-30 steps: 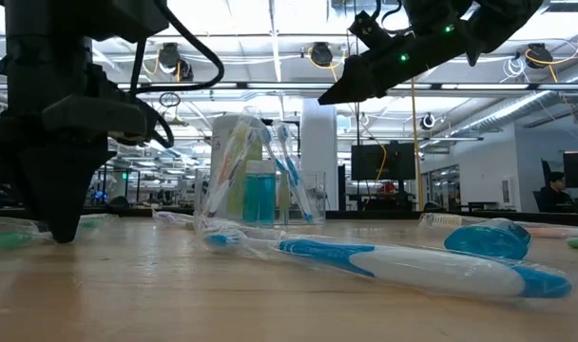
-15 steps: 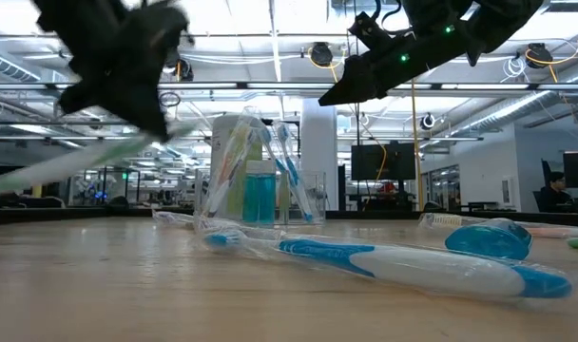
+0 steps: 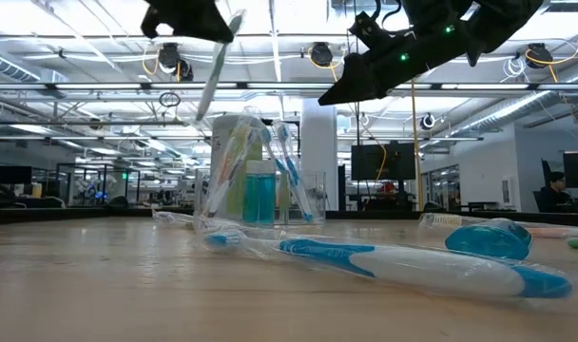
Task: Pick & Place toothbrushing station
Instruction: Put the left green toothbrush into the left side of the transparent organizer
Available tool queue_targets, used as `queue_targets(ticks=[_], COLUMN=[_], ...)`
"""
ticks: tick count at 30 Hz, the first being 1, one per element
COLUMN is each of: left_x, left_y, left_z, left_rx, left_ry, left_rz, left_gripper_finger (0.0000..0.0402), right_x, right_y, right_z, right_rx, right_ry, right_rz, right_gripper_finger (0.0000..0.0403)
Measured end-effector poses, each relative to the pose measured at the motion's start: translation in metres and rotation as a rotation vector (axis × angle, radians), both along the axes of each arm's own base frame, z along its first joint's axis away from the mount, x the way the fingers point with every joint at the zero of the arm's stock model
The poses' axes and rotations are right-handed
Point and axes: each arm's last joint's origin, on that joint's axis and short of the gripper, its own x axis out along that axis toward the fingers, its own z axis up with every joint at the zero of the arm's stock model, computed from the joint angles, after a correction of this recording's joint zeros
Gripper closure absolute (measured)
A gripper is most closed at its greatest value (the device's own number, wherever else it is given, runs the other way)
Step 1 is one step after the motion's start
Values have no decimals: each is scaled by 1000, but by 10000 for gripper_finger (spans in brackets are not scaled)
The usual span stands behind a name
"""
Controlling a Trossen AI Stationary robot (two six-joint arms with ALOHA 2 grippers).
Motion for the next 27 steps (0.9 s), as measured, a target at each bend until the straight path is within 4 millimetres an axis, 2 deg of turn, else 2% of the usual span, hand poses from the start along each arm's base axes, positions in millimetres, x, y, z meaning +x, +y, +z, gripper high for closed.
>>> queue_targets(ticks=[3, 13, 18, 27], left_x=[10, 45, 47, 33], left_y=[13, 36, 38, 34], left_z=[-7, -61, -75, -89], left_rx=[6, -5, -60, -145], left_ry=[16, 103, 92, 80], left_rz=[43, 204, 241, 350], left_gripper_finger=[367, 366, 366, 366], right_x=[0, 0, 0, -1], right_y=[0, 0, 0, 0], right_z=[0, -1, -1, -2], right_rx=[2, 18, 17, 17], right_ry=[-1, -5, -2, 14], right_rz=[-1, -5, -5, -4], right_gripper_finger=[236, 236, 236, 236])
